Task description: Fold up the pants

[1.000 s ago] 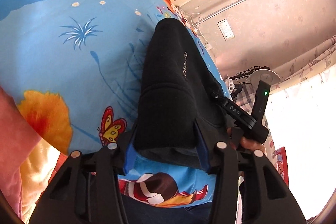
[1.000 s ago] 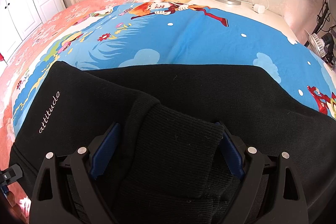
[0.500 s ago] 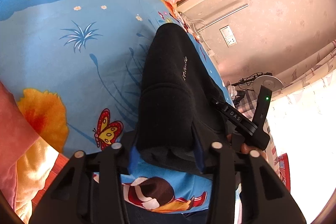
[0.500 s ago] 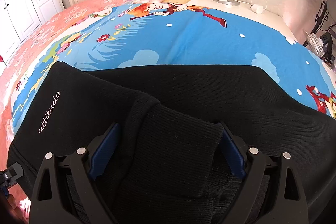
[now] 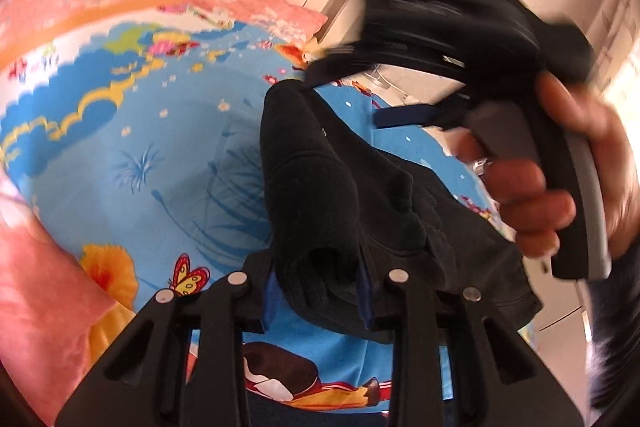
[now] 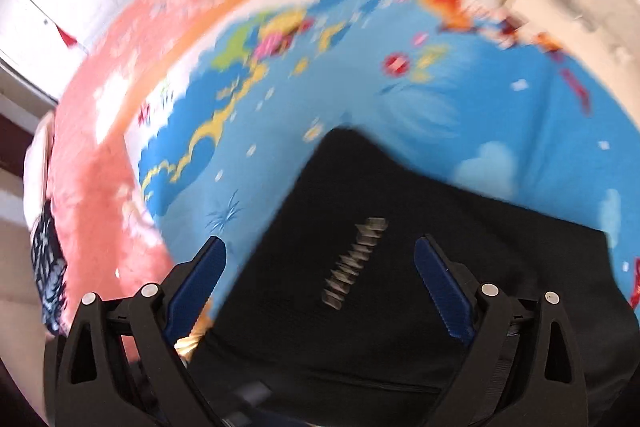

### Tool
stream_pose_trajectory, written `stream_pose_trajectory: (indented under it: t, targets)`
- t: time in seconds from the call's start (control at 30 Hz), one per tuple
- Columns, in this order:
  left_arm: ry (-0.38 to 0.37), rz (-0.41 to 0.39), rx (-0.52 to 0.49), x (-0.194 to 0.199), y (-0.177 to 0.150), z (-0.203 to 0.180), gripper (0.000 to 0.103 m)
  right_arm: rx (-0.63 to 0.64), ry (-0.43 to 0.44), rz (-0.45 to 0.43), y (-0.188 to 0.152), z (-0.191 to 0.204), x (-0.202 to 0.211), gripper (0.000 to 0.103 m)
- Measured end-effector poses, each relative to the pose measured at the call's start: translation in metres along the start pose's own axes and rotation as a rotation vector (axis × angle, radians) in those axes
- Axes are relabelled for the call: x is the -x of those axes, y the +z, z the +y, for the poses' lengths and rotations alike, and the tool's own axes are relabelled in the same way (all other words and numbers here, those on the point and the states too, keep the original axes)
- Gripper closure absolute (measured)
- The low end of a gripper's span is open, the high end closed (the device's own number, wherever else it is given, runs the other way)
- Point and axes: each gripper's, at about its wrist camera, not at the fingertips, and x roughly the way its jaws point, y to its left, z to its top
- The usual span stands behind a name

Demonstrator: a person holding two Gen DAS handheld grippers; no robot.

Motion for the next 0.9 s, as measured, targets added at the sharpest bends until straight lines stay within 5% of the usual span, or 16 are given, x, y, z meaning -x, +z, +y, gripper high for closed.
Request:
stream_pose_trajectory:
  t: [0.13, 0.17, 0.2, 0.33, 0.43, 0.53, 0.7, 0.9]
  targets:
    - [0.074, -0.024, -0.113, 0.007, 0.004, -0.030, 0.074, 0.029, -0.075, 0.060, 0.010, 0.002, -0.012, 0.013]
    - [0.101, -0.033, -0.156, 0.010, 0.005, -0.042, 0.074, 0.045, -0.086, 0.064, 0.010, -0.001, -0.010, 0.018]
    - [0.124, -0.042, -0.194, 0.012, 0.006, -0.052, 0.075, 0.057, -0.089, 0.073, 0.008, -0.006, -0.005, 0.035]
    - [0.147, -0.087, -0.325, 0.024, 0.016, -0.099, 0.076, 0.039, 0.045, 0.000, -0.007, -0.038, 0.051, 0.061]
    - [0.131, -0.137, -0.443, 0.033, 0.022, -0.147, 0.076, -0.016, 0.127, -0.118, -0.028, -0.081, 0.116, 0.067]
    - [0.094, -0.197, -0.605, 0.041, 0.023, -0.216, 0.076, -0.098, 0.195, -0.244, -0.061, -0.133, 0.175, 0.069]
    - [0.034, -0.234, -0.883, 0.029, -0.010, -0.328, 0.076, -0.319, 0.259, -0.430, -0.167, -0.261, 0.237, 0.069]
    - [-0.007, -0.165, -1.172, -0.034, -0.118, -0.436, 0.076, -0.530, 0.261, -0.408, -0.285, -0.392, 0.191, 0.069]
